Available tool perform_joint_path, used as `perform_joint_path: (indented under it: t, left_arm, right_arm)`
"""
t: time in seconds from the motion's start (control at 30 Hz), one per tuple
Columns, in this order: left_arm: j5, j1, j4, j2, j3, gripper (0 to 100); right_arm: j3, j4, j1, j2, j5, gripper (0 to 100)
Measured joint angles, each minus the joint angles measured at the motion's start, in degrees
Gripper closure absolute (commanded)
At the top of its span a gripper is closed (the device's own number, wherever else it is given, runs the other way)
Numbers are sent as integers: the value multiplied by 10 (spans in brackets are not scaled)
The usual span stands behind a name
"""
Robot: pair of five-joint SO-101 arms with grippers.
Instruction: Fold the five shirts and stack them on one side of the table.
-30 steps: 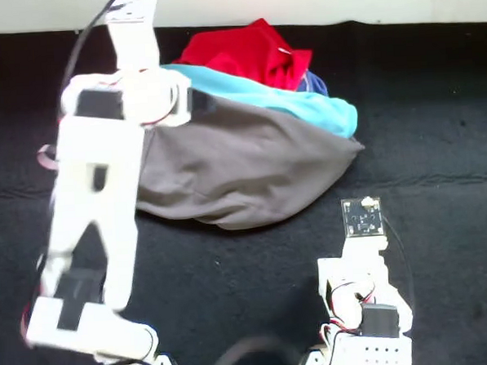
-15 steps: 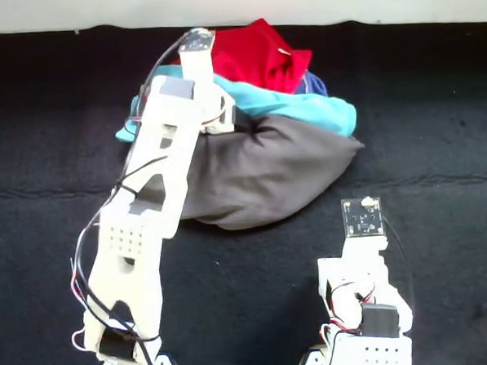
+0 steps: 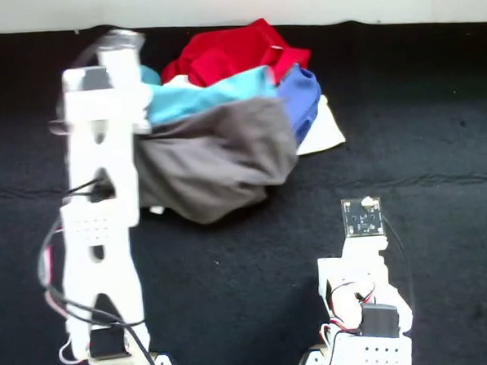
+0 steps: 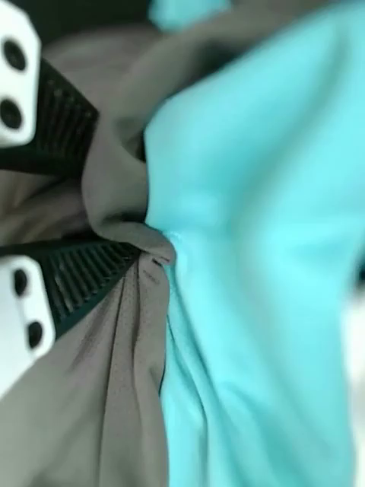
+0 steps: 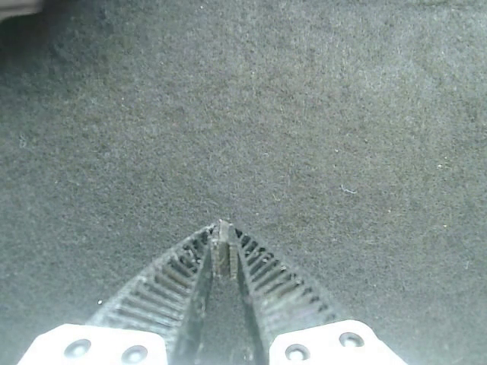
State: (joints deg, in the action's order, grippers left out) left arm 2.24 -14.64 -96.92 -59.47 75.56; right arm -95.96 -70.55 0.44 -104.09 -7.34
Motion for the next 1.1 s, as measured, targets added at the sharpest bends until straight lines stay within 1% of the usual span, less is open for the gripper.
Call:
perform_joint_path:
  t: [0.07, 0.17, 0.33, 0.43, 0.57, 0.67, 0.73, 0.87, 0.9, 1.03, 1.1]
  left_arm:
    - [0, -53, -27, 0, 66, 993]
    - [0, -135, -36, 0, 152, 993]
    - [0, -265, -37, 16, 165, 993]
    - [0, -338, -37, 50, 165, 993]
    - [1, -411, -37, 103, 167, 993]
    - [4, -449, -38, 135, 170, 993]
    - [21, -466, -37, 153, 170, 993]
    - [57, -474, -34, 168, 170, 985]
    - [66, -474, -34, 168, 170, 962]
    - [102, -473, -34, 168, 162, 787]
    - [110, -474, -34, 168, 146, 726]
  right_arm:
    - [0, 0, 0, 0, 0, 991]
    - [0, 0, 0, 0, 0, 991]
    - [0, 0, 0, 0, 0, 991]
    - [0, 0, 0, 0, 0, 991]
    - [0, 0, 0, 0, 0, 991]
    - [0, 0, 0, 0, 0, 991]
    - [0, 0, 0, 0, 0, 991]
    - [0, 0, 0, 0, 0, 991]
    - [0, 0, 0, 0, 0, 991]
    - [0, 0, 0, 0, 0, 991]
    - [0, 0, 0, 0, 0, 991]
